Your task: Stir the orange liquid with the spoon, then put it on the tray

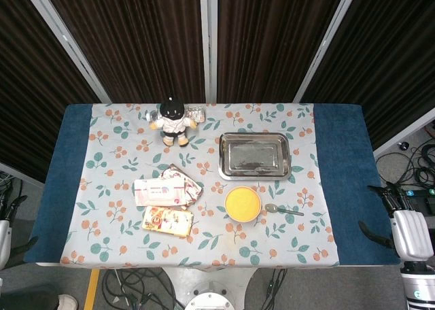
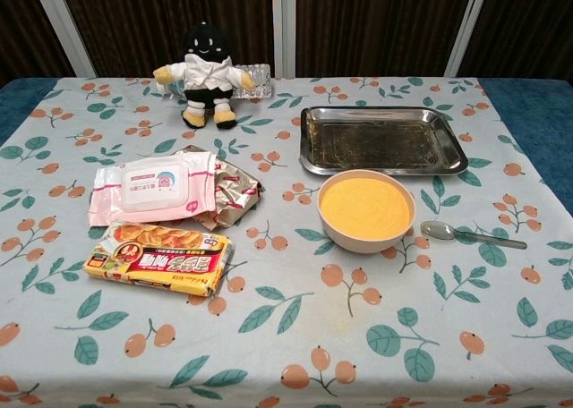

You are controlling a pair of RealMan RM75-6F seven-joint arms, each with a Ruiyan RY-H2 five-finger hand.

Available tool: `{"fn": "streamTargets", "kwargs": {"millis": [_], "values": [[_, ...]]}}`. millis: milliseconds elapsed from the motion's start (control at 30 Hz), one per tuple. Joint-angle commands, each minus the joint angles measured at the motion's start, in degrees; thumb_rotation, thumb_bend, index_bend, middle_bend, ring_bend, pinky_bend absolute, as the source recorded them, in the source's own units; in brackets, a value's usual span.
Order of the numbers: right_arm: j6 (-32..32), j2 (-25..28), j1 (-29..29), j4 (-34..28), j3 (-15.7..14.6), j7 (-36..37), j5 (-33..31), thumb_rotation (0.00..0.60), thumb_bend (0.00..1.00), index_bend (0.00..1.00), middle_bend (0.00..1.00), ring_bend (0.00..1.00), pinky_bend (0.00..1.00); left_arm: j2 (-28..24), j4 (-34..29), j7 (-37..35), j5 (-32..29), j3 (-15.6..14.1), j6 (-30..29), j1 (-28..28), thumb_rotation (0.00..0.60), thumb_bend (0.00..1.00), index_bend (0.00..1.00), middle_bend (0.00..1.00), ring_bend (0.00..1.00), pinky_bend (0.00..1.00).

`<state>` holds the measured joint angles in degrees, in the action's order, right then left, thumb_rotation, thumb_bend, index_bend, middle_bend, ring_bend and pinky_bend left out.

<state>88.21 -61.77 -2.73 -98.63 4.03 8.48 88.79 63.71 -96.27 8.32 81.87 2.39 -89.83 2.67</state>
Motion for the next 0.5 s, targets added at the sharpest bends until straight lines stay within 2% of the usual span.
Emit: {"fn": "streamTargets", "kwargs": {"millis": [33, 367, 433, 500], "values": [[0.3, -0.26, -0.16, 0.1, 0.21, 0.13, 0.34, 0.6, 0.16, 0.2, 0.24, 0.08, 0.18, 0.21, 0.17, 0.32, -0.32, 0.26, -0.19, 0.0, 0.6, 0.07, 0.23, 0.12, 0.1, 0.11], [0.03, -0.66, -0.16, 0.17, -0.24, 0.01, 0.55, 0.6, 0.16, 0.2, 0.25, 0.08, 0.18, 0.51, 0.6, 0.16, -0.13, 0.26, -0.03, -0.25, 0.6, 0.07, 0.23, 0.12, 0.1, 0.11], [-0.13, -0.81, -0.34, 0.16, -0.22, -0.48, 0.68, 0.6, 0.16, 0.2, 0.28, 0.12, 0.2, 0.52, 0.62, 0.05, -0.16, 0.23, 0.15, -0.31, 0.6, 0.07, 0.23, 0.12, 0.1, 0.11], [-1.33, -1.04, -1.01, -0.26, -0.23, -2.32, 0.57, 0.6, 0.16, 0.2, 0.36, 0.22, 0.29, 0.58, 0.7, -0.1, -0.14, 0.13, 0.26, -0.31, 0.6, 0.07, 0.23, 0.12, 0.1, 0.11]]}}
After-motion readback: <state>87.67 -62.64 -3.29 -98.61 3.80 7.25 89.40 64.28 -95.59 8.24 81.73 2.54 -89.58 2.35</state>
